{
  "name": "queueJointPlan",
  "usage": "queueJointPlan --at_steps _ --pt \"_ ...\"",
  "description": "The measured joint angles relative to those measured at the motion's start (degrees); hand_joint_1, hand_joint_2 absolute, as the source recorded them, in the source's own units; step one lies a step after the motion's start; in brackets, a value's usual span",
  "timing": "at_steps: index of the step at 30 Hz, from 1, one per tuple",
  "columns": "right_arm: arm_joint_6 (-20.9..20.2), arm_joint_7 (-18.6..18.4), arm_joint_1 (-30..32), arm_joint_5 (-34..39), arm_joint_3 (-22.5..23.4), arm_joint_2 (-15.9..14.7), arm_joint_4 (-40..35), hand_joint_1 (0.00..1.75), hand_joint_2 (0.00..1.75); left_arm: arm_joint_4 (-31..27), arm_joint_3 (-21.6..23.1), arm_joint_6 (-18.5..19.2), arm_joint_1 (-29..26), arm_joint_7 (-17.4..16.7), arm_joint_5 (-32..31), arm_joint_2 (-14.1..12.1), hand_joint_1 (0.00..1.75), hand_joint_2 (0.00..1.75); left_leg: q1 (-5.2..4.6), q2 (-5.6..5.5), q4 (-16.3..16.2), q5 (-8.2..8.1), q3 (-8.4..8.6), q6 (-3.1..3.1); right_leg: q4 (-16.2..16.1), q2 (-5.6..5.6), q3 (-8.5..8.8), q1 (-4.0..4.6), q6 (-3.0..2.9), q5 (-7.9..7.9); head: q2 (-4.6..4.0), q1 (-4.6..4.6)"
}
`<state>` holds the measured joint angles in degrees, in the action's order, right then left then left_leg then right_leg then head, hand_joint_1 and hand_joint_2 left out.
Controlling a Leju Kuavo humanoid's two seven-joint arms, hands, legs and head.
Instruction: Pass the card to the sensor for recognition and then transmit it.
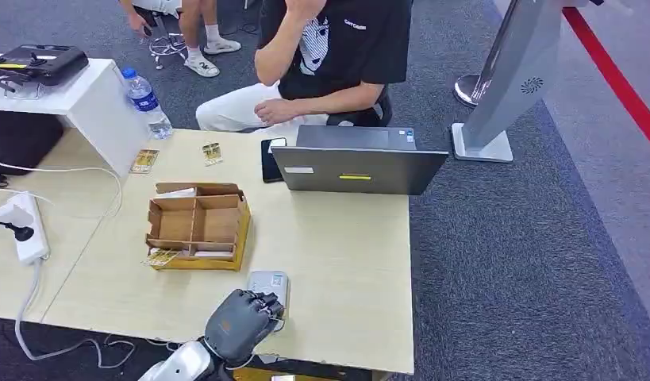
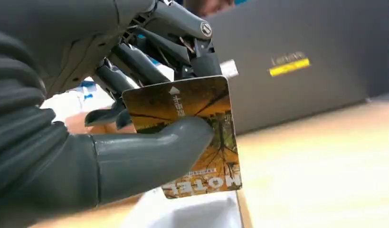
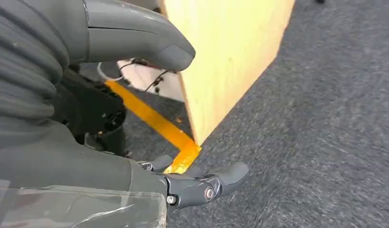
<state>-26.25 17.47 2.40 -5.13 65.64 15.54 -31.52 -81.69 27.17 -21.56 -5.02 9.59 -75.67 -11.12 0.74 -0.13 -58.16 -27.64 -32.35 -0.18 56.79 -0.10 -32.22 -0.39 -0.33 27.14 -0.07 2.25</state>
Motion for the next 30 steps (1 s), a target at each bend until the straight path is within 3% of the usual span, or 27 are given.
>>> queueJointPlan --at_steps 4,11,18,22,30 --pt "1.3 0.3 -0.1 3.0 -2.0 0.0 0.0 0.0 1.75 -4.9 -2.6 -1.0 0.0 2.9 0.7 1.6 1.75 1.75 0.0 0.0 0.0 0.02 0.0 0.01 0.0 0.0 0.0 0.0 -0.01 -0.01 0.0 -0.02" --pt "2.9 -1.1 -0.5 7.3 -6.8 -0.1 -0.2 0.0 1.75 -11.4 -8.4 2.2 3.8 4.5 2.3 3.3 1.75 1.75 0.0 0.02 0.0 0.08 0.03 0.0 0.0 0.02 -0.03 0.0 -0.05 -0.05 0.0 0.0" --pt "1.8 -1.6 -0.8 9.0 -9.3 -0.3 -0.4 0.0 1.75 -11.5 -12.7 3.6 8.1 5.2 3.5 3.2 1.75 1.75 0.0 0.04 0.0 0.11 0.07 -0.05 0.1 0.05 -0.07 0.0 -0.08 -0.07 0.0 0.0" --pt "2.9 -1.8 -0.9 8.9 -10.5 -0.3 -0.6 0.0 1.75 -11.3 -14.3 4.2 9.7 3.7 3.0 3.0 1.75 1.75 0.0 0.08 0.0 0.11 0.03 -0.05 0.1 0.1 -0.11 0.0 -0.08 -0.07 0.02 -0.04" --pt "2.1 -2.5 -1.0 9.3 -11.5 -0.3 -0.9 0.0 1.75 -5.9 -19.6 5.1 15.6 3.0 2.8 0.1 1.75 1.75 0.0 0.19 0.0 0.13 0.07 -0.08 0.1 0.21 -0.13 0.01 -0.13 -0.1 0.0 -0.02"
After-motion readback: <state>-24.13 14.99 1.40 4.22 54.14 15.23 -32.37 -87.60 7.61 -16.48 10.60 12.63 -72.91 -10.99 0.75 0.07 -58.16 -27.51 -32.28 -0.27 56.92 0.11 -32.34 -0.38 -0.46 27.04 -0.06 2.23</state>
